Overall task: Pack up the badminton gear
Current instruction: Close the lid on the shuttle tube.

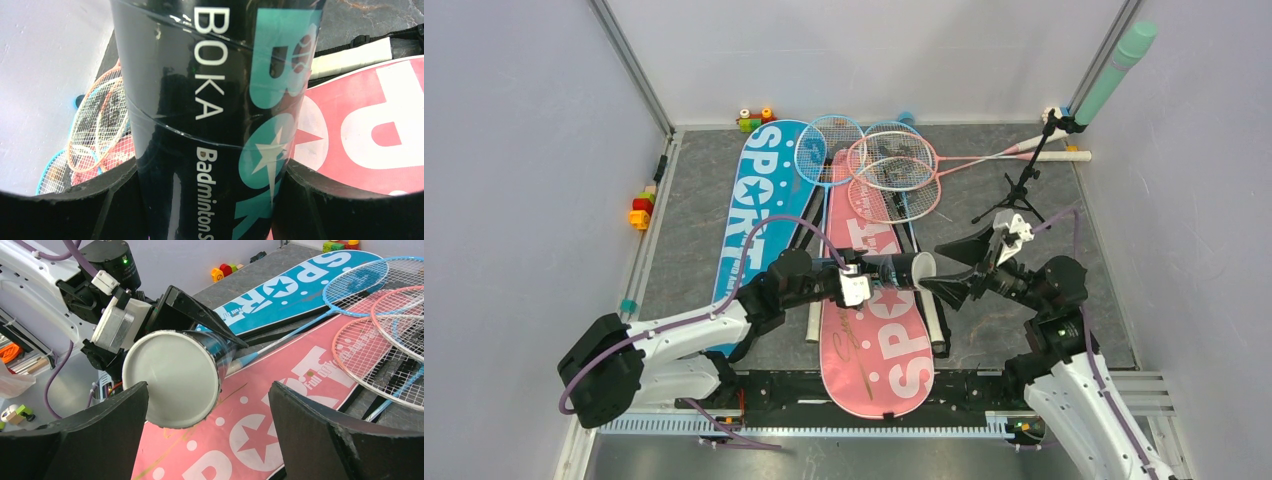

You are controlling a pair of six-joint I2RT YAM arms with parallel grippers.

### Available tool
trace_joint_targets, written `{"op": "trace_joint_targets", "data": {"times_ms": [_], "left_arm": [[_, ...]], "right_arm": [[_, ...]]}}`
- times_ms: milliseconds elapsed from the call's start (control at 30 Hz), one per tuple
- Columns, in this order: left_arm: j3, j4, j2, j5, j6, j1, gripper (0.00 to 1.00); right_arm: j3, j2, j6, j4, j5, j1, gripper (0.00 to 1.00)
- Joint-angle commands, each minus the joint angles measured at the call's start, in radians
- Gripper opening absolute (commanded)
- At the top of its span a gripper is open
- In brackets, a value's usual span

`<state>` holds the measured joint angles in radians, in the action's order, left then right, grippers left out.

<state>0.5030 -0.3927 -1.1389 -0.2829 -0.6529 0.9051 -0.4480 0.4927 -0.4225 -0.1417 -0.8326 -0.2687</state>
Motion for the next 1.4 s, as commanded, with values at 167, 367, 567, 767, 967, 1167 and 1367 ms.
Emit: {"op": "trace_joint_targets", "data": {"times_ms": [167,367,567,767,967,1167,1367], "left_arm": [[0.022,-0.001,0.005,-0.114,0.076,0.008,0.03],[0.007,-0.007,0.041,-0.106,0.086,0.007,0.03],[-0.018,-0.029,0.099,-0.092,0.106,0.008,0.02],[0.002,-0.020,0.131,-0.006,0.143,0.008,0.02],[0.113,0.010,0.131,0.236,0.230,0.008,0.02],[0.294,0.215,0.128,0.548,0.347,0.009,0.02],[0.427,0.279,0.030,0.918,0.345,-0.005,0.02]], "right_arm": [[0.046,0.105,0.014,-0.025,0.319,-0.151,0.94],[0.057,0.169,0.007,0.002,0.521,-0.216,0.82],[0.072,0.124,0.006,0.054,0.615,-0.216,0.70],[0.021,0.119,0.052,0.091,0.573,-0.216,0.76],[-0.260,0.125,0.156,0.119,0.481,-0.216,0.97],[-0.308,-0.028,0.242,0.153,0.763,-0.216,0.98],[-0.051,-0.190,0.144,0.003,1.022,-0.216,0.98]]}}
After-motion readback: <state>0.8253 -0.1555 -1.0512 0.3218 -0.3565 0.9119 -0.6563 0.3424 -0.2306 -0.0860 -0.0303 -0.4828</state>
